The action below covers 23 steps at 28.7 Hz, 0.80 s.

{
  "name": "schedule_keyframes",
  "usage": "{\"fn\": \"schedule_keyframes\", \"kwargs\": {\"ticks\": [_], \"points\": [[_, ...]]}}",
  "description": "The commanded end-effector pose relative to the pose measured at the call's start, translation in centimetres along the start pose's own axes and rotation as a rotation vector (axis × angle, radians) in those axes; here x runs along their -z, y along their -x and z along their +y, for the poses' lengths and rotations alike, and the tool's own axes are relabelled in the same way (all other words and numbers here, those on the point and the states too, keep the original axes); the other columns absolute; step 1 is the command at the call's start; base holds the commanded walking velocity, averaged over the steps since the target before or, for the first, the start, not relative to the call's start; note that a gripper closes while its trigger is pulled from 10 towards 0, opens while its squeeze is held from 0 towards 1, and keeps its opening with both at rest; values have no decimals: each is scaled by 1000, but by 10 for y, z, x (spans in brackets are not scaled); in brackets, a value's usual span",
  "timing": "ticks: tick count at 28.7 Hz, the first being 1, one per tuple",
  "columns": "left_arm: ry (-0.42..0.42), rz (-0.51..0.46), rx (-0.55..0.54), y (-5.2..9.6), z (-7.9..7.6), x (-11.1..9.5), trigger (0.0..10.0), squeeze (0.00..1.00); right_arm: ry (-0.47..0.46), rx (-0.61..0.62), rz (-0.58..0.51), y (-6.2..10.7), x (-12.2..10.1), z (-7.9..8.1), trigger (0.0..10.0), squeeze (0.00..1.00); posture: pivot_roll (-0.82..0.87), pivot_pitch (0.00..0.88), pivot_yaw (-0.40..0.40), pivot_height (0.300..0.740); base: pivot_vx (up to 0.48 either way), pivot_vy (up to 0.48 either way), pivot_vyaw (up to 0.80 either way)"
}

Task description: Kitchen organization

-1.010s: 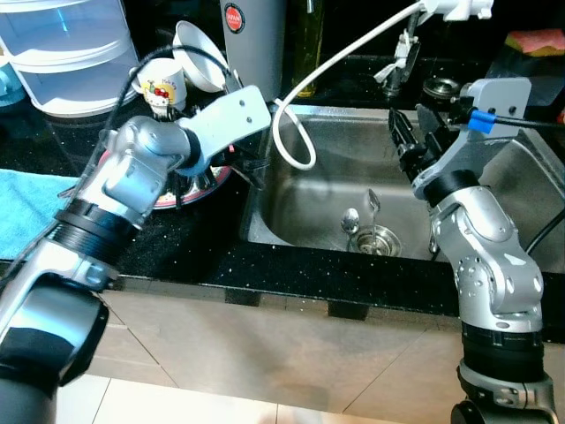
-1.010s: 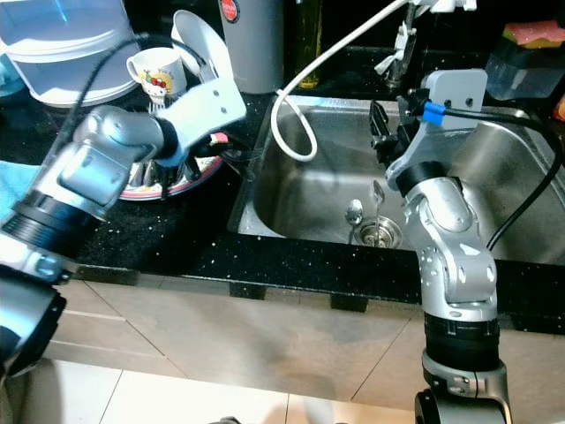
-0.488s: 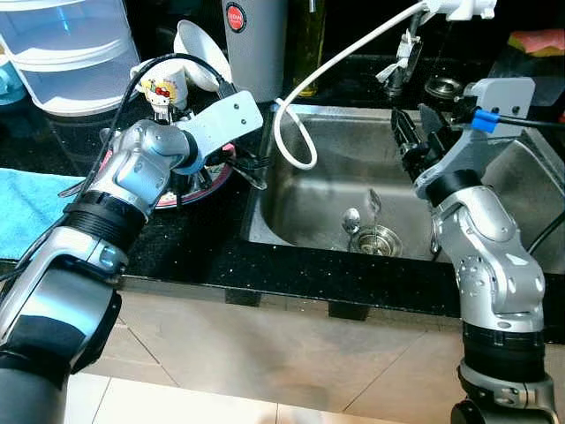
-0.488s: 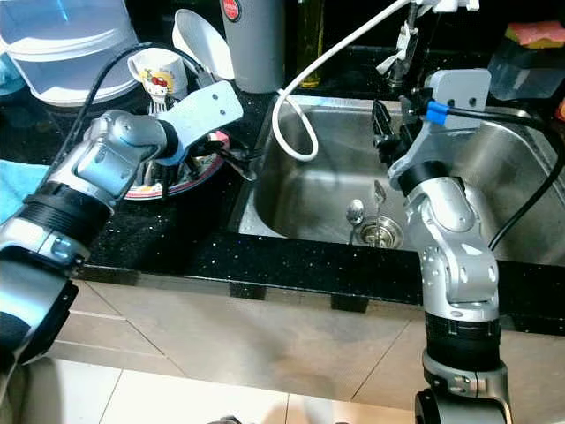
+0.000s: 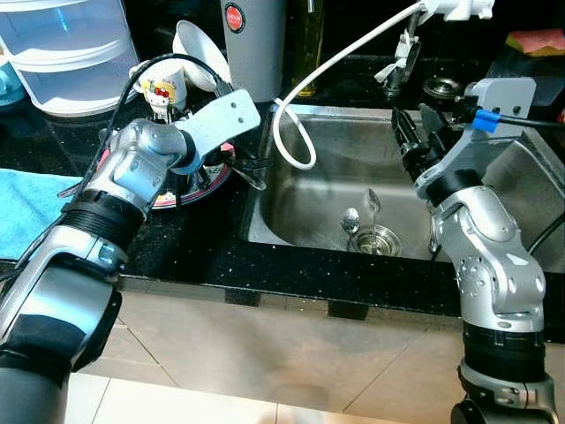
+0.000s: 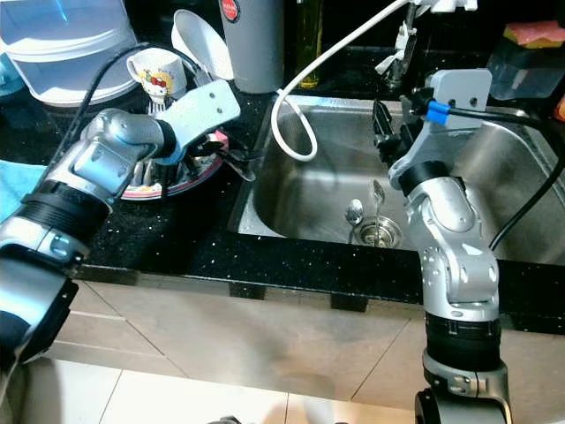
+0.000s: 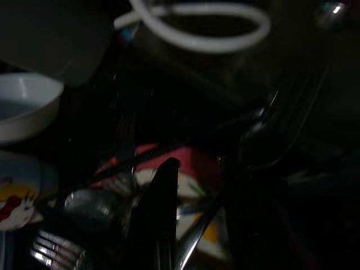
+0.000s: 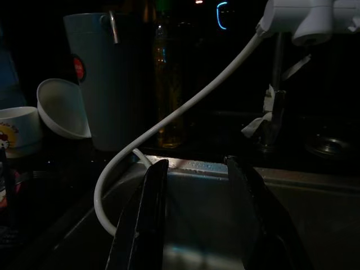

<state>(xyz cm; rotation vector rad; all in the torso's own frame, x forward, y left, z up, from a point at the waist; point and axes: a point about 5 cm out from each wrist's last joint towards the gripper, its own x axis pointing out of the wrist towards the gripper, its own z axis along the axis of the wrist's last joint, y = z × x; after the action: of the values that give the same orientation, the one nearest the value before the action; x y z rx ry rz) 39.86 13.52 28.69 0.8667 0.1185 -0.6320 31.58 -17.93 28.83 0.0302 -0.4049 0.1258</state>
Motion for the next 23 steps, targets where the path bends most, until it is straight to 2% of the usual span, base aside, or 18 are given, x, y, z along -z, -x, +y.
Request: {"fn": "schedule_keyframes", "kwargs": {"ticks": [1, 11, 18, 20, 21, 23], "points": [[20, -16, 19, 1, -1, -2, 9765, 0, -1, 0, 6, 0, 1, 1, 10000, 0, 36, 116, 43, 740, 0, 0, 0], [21, 27, 65, 0, -8, 9, 9961, 0, -4, -1, 8, 0, 2, 2, 10000, 0, 38, 116, 44, 740, 0, 0, 0], [-16, 80, 78, -2, -14, 19, 9961, 0, -3, 1, 8, 0, 2, 1, 10000, 0, 38, 116, 44, 740, 0, 0, 0], [-20, 93, 73, -3, -14, 21, 9686, 0, -3, 1, 8, 0, 2, 1, 10000, 0, 37, 117, 44, 740, 0, 0, 0], [-27, 102, 69, -3, -14, 23, 9137, 0, -3, 1, 7, 0, 2, 1, 10000, 0, 36, 117, 44, 740, 0, 0, 0], [-32, 108, 66, -3, -14, 23, 9137, 0, -4, 1, 7, 1, 2, 1, 10000, 0, 36, 117, 44, 740, 0, 0, 0]]}}
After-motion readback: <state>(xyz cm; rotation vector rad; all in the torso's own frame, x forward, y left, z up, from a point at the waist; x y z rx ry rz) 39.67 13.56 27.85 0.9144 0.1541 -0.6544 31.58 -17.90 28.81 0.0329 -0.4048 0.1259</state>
